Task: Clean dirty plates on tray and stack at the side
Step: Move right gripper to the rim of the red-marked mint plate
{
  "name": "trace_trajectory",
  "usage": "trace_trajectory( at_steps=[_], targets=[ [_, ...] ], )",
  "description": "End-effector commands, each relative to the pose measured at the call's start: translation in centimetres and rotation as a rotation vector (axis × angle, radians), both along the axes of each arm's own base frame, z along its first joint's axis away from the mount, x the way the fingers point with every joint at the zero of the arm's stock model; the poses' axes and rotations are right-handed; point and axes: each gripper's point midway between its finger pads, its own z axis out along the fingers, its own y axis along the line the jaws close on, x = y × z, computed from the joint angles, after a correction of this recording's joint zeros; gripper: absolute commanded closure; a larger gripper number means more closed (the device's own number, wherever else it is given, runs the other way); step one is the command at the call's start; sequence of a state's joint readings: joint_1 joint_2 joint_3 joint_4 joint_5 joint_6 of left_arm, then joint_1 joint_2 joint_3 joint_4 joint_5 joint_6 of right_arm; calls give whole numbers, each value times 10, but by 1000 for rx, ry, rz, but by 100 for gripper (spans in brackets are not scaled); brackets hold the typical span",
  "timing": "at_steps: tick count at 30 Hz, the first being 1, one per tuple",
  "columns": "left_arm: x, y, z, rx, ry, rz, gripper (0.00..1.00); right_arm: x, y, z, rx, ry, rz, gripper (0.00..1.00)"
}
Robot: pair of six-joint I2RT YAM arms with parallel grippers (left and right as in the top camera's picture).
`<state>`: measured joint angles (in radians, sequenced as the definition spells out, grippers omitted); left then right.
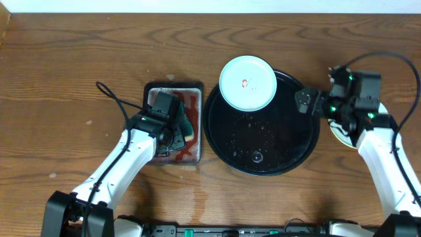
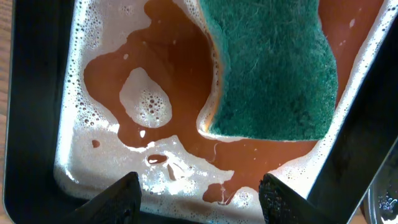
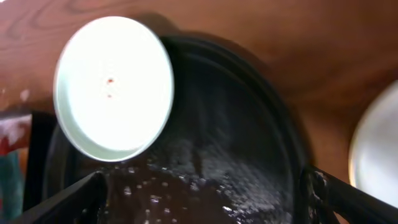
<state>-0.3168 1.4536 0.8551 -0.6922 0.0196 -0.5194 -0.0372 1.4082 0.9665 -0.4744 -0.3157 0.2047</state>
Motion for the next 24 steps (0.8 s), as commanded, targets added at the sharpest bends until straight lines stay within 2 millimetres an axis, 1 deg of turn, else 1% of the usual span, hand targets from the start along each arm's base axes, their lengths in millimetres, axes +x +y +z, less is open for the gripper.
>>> trace_trajectory(
  at_steps=[1,3,6,9,10,12,13,15,18,20,22,24],
  targets=[
    [0,3,0,15,-2,-3,38,16,15,14,-99,-21,127,4],
    [0,3,0,15,-1,-3,38,19,24,14,-120,25,181,4],
    [0,3,0,15,-2,-3,38,25,34,8,-141,110,248,1],
    [0,3,0,15,-2,-3,38,38,34,3,-157,182,250,1],
    [0,3,0,15,-1,-3,38,46,34,3,-155,190,250,1],
    [0,3,0,15,-1,-3,38,63,36,5,-144,167,237,1],
    [0,4,0,15,-1,-3,38,75,38,7,-127,140,208,1],
    [0,4,0,15,-1,-3,38,89,39,9,-101,99,164,1],
    [0,3,0,15,-1,-3,38,104,46,12,-82,45,160,1],
    [0,3,0,15,-1,-3,38,111,51,9,-85,22,169,1],
    [0,4,0,15,-2,-3,38,118,55,2,-93,10,179,5],
    [0,4,0,15,-2,-3,38,123,59,-7,-104,5,194,13]
  ],
)
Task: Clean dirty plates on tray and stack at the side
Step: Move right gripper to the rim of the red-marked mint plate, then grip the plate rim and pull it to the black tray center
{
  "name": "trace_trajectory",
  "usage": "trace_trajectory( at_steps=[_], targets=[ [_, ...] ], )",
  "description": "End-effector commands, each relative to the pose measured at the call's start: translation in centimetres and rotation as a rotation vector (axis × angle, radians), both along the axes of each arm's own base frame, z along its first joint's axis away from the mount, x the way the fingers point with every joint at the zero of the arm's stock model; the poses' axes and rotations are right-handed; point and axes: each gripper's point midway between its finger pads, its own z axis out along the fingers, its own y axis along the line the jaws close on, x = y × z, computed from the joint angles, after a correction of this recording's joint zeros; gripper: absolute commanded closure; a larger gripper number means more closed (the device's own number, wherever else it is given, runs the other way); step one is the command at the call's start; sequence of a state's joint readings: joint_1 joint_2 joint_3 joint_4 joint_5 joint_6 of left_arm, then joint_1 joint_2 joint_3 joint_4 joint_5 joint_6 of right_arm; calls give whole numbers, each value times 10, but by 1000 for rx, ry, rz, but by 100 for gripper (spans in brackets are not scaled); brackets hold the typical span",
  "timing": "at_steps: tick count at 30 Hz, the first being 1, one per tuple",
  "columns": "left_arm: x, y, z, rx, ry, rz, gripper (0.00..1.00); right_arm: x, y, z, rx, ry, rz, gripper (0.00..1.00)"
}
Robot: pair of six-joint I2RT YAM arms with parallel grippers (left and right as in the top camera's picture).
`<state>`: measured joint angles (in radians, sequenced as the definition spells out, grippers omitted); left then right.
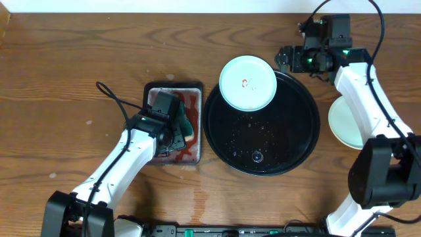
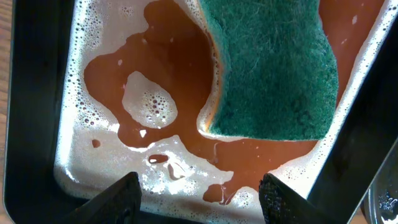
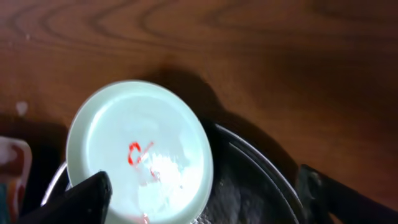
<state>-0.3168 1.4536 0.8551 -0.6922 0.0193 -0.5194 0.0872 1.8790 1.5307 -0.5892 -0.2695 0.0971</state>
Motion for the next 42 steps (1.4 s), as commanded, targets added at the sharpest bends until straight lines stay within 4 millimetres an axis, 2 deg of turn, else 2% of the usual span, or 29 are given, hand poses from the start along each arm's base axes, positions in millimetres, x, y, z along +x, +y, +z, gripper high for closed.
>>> trace_trajectory(
  at_steps=[1,7,11,18,20,24,27,31,34,38,42],
  targets=[
    [0,3,0,15,-2,-3,38,10,11,-22,-12,17,23,18],
    [0,3,0,15,-1,-3,38,20,13,-68,-17,65,27,23],
    [0,3,0,15,-1,-3,38,20,15,-101,-22,117,31,30],
    [0,3,0,15,-1,-3,38,13,20,-137,-30,188,42,54],
    [0,3,0,15,-1,-3,38,12,21,-140,-31,193,44,62],
    [0,3,0,15,-1,-3,38,11,21,-141,-29,200,42,89],
    [0,3,0,15,-1,-3,38,6,20,-143,-32,221,41,96],
    [0,3,0,15,-1,-3,38,-7,15,-138,-36,273,33,99],
    [0,3,0,15,-1,-3,38,-25,12,-128,-42,334,33,99],
    [0,3,0,15,-1,-3,38,-60,10,-117,-45,455,38,99],
    [0,3,0,15,-1,-3,38,-103,6,-118,-52,630,41,99]
  ],
)
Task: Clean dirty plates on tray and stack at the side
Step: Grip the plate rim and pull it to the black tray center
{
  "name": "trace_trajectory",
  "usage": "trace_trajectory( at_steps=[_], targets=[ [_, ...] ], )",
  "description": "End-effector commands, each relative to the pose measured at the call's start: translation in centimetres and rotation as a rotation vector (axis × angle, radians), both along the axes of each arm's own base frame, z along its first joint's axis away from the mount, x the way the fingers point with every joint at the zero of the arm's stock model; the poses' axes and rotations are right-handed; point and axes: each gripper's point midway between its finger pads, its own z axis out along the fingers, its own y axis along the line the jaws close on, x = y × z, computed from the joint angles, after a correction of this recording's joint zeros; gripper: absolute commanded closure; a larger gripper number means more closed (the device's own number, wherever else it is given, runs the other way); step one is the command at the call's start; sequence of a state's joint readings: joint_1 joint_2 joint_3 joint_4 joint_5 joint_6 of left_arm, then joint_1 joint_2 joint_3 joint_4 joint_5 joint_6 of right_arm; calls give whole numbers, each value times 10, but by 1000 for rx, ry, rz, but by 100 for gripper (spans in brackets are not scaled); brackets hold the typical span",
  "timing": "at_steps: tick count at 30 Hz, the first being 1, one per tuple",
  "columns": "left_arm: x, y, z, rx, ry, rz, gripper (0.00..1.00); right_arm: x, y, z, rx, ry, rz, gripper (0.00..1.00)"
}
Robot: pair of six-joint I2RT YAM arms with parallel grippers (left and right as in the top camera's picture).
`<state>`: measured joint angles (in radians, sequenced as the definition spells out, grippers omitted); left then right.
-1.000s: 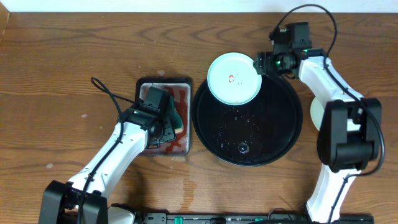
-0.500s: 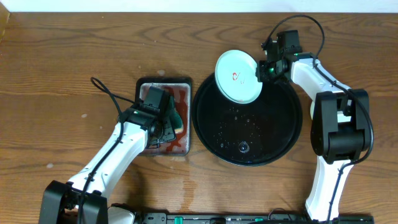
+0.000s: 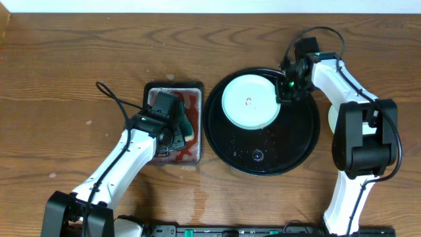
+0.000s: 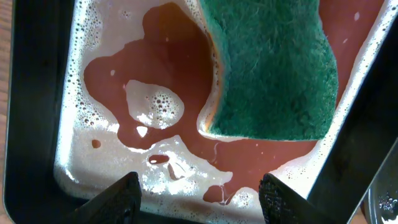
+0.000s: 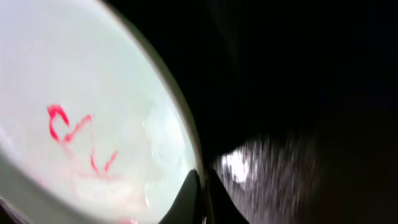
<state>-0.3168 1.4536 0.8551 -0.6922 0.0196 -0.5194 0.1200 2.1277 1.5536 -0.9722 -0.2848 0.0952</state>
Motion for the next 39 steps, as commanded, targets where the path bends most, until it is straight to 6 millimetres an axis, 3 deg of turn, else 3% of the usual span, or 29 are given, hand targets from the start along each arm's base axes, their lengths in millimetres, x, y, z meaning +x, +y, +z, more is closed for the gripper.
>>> trace_trajectory(
  at_steps=[1,9,11,12,14,26,39],
  targets=[
    [0,3,0,15,-1,-3,38,-21,-3,9,-12,64,3,99],
    [0,3,0,15,-1,-3,38,-69,-7,-11,-27,236,-23,99],
    [0,3,0,15,-1,-3,38,-74,-5,-17,-20,240,-18,91],
    [0,3,0,15,-1,-3,38,-74,-4,-19,-20,238,-15,80],
    [0,3,0,15,-1,-3,38,-74,-3,-22,-20,228,-10,75],
    [0,3,0,15,-1,-3,38,-51,0,-25,-4,120,20,78],
    [0,3,0,15,-1,-3,38,-24,0,-14,-7,-22,61,81]
  ],
)
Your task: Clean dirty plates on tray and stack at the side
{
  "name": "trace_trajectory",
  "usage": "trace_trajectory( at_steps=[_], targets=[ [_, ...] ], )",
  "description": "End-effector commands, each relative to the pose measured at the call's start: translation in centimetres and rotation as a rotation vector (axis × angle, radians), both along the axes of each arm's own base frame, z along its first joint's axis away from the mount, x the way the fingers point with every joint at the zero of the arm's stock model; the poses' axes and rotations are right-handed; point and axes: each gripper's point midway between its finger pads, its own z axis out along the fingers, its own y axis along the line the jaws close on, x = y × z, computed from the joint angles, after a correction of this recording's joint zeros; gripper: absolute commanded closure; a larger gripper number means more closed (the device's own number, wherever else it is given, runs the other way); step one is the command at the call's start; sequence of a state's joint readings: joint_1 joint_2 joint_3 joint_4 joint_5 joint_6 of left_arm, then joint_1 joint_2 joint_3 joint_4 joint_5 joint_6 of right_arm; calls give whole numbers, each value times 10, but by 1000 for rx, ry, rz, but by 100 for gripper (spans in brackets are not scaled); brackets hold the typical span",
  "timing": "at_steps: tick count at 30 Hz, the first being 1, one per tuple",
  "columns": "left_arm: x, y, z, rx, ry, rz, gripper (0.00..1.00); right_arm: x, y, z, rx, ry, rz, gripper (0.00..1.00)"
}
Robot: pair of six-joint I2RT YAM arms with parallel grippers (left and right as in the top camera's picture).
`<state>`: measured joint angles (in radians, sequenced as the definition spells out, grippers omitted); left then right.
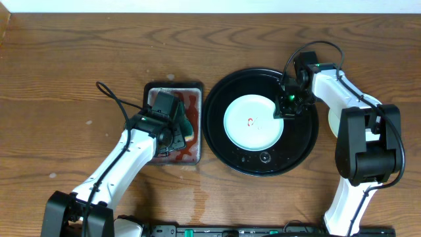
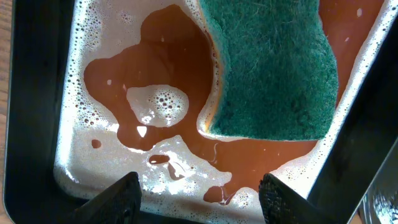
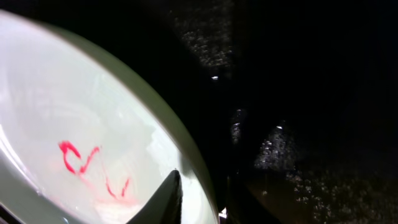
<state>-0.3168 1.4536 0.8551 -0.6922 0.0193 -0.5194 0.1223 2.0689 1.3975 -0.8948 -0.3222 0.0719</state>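
A pale green plate [image 1: 250, 125] with a red smear lies flat in the middle of the round black tray [image 1: 289, 150]. My right gripper [image 1: 284, 110] is at the plate's right rim. In the right wrist view its jaws [image 3: 202, 196] stand slightly apart astride the rim of the plate [image 3: 81, 124], one finger over the inside and one outside above the wet tray [image 3: 311, 93]. My left gripper [image 2: 199, 205] hangs open over a black basin [image 2: 31, 93] of foamy reddish water. A green sponge [image 2: 273, 68] lies in the basin ahead of the fingers, untouched.
A clean white plate [image 1: 333, 124] lies on the table right of the tray, partly under my right arm. The basin [image 1: 172, 87] sits just left of the tray. A cable loops over the table by the left arm.
The plate has gone from the tray's upper left to its middle, with my right gripper still at its right rim. The right jaws stand wider apart than before. The left arm has not moved.
The smeared plate sat on the tray's far rim while my right gripper was open over the clean plate, then open behind the tray. Then it was pinched on the plate's rim inside the tray. Now the plate lies centred. My left gripper stayed open over the sponge basin.
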Motion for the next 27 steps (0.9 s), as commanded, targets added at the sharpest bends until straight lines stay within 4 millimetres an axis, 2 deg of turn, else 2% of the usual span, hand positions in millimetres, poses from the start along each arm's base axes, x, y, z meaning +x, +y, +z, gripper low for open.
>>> trace_trajectory(
  at_steps=[1,4,13,20,26,27],
  targets=[
    [0,3,0,15,-1,-3,38,5,-3,-1,-40,-46,36,84],
    [0,3,0,14,-2,-3,38,6,-2,-1,-39,-51,37,99],
    [0,3,0,15,-2,-3,38,-12,-5,-1,-51,40,-9,99],
    [0,3,0,15,-1,-3,38,-13,-5,-1,-51,44,-8,99],
    [0,3,0,14,-2,-3,38,-22,-6,0,-57,83,-12,99],
    [0,3,0,15,-2,-3,38,-21,-6,0,-57,81,-11,96]
  ],
)
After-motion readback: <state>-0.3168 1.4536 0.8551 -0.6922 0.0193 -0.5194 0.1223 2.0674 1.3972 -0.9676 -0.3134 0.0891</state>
